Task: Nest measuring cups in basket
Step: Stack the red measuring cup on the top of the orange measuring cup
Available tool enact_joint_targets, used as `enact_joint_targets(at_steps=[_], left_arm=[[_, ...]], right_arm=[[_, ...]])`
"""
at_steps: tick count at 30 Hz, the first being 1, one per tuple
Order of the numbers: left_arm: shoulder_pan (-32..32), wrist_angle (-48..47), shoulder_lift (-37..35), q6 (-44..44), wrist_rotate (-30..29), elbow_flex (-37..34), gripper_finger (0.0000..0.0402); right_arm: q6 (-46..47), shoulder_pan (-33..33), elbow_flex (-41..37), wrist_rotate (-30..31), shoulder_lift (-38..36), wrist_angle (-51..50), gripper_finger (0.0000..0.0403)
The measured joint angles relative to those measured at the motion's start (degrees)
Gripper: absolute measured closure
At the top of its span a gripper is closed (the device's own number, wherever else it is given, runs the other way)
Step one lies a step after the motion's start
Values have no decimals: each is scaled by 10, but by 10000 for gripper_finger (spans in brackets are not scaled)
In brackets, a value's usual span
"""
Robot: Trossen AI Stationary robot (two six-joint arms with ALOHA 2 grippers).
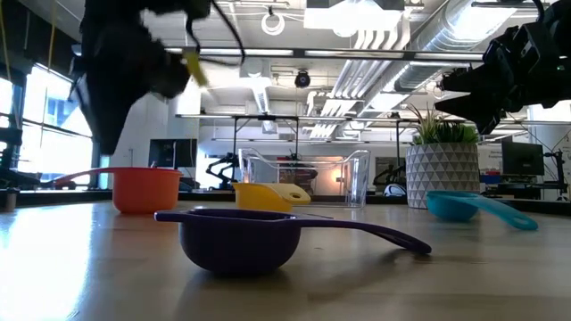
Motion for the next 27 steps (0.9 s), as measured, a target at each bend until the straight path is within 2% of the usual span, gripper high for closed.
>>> enact_joint_targets(at_steps=[8, 15, 22, 27], left_arm=[[1, -2, -99, -17, -31, 32, 367], [1, -17, -186, -44, -88, 33, 367], [2, -156, -233, -105, -163, 33, 367], [15, -242, -241, -136, -170, 33, 367]], right_arm=[[0, 0, 0, 0, 0, 0, 181], [5, 0, 0, 3, 0, 8, 181], [110, 0, 0, 11, 0, 51, 181], [158, 0, 0, 14, 0, 65, 181]])
